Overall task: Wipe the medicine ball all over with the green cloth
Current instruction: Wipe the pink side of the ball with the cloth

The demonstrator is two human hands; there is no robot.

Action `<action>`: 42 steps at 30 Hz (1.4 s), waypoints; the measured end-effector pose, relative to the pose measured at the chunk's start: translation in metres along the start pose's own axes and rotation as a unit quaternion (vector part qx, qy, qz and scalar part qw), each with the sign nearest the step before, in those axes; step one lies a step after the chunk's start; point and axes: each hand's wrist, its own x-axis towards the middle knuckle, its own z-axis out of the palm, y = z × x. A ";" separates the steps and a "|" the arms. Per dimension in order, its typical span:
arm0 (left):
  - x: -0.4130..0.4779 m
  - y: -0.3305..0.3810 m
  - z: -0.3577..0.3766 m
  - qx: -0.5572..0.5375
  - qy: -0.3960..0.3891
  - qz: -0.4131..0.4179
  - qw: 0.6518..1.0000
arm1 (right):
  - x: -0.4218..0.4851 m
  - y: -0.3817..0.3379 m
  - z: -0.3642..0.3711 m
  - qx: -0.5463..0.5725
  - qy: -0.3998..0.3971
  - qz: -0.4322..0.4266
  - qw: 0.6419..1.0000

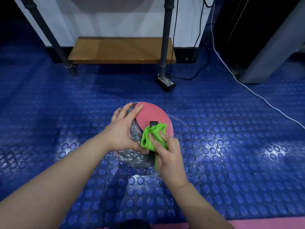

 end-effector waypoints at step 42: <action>-0.039 -0.004 0.021 -0.125 0.041 -0.075 0.988 | 0.055 -0.009 -0.017 0.019 -0.152 0.138 0.979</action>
